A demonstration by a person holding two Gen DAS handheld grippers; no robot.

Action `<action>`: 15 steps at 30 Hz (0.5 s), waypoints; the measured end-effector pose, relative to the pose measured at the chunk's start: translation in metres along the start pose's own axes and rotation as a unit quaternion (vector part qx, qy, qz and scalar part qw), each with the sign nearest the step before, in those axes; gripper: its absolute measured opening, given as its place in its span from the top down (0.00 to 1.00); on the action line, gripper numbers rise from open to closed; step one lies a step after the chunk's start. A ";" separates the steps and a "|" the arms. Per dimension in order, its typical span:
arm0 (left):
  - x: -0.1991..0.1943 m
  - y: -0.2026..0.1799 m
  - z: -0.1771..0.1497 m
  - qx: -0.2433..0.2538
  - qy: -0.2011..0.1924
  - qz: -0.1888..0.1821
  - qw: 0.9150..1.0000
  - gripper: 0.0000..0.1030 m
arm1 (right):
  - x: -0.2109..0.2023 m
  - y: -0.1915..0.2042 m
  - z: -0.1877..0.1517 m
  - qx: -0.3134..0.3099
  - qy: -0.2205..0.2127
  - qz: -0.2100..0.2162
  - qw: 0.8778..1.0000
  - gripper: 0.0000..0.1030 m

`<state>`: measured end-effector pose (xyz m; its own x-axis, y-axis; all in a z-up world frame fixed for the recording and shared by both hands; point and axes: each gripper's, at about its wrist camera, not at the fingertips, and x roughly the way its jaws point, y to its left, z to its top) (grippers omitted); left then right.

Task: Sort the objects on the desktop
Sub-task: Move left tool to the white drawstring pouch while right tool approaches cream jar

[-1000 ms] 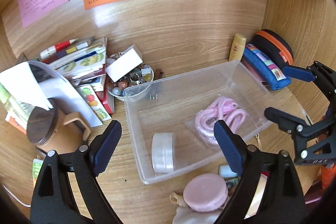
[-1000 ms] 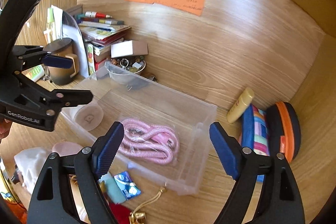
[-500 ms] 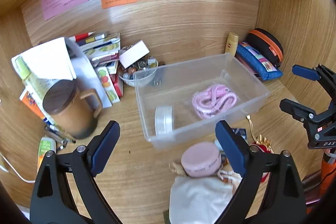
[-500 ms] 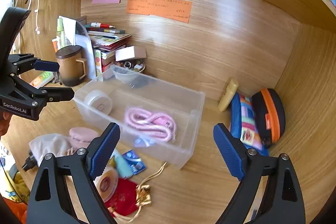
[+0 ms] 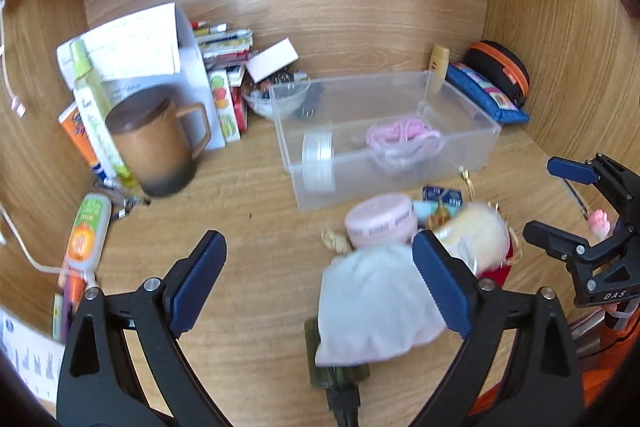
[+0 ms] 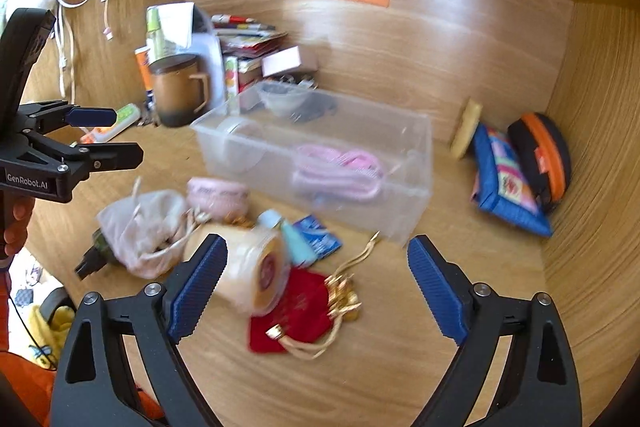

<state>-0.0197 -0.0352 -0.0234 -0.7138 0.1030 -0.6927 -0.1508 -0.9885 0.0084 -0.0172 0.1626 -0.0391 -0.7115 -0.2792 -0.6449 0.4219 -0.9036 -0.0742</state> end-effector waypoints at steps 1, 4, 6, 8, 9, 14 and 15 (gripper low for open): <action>-0.001 -0.001 -0.005 -0.002 0.003 -0.001 1.000 0.08 | 0.002 0.003 -0.004 0.000 0.005 0.005 1.000 0.12; -0.003 -0.002 -0.019 -0.009 0.011 -0.010 1.000 0.08 | 0.008 0.013 -0.015 -0.007 0.021 0.016 1.000 0.12; -0.003 -0.005 -0.027 -0.011 0.015 -0.017 1.000 0.08 | 0.013 0.019 -0.019 -0.015 0.031 0.020 0.999 0.12; -0.005 -0.008 -0.035 -0.015 0.019 -0.022 0.999 0.08 | 0.018 0.025 -0.022 -0.020 0.038 0.027 0.999 0.12; -0.006 -0.009 -0.039 -0.017 0.019 -0.024 0.999 0.08 | 0.020 0.029 -0.023 -0.021 0.039 0.035 0.998 0.12; -0.008 -0.012 -0.051 -0.025 0.025 -0.033 0.999 0.08 | 0.035 0.041 -0.022 -0.031 0.046 0.043 0.998 0.12; -0.008 -0.012 -0.053 -0.026 0.028 -0.035 0.999 0.08 | 0.039 0.043 -0.021 -0.033 0.048 0.045 0.997 0.12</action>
<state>0.0241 -0.0302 -0.0567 -0.6633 0.1670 -0.7295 -0.1619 -0.9837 -0.0780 -0.0145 0.1198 -0.0834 -0.6129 -0.3228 -0.7212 0.5196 -0.8523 -0.0601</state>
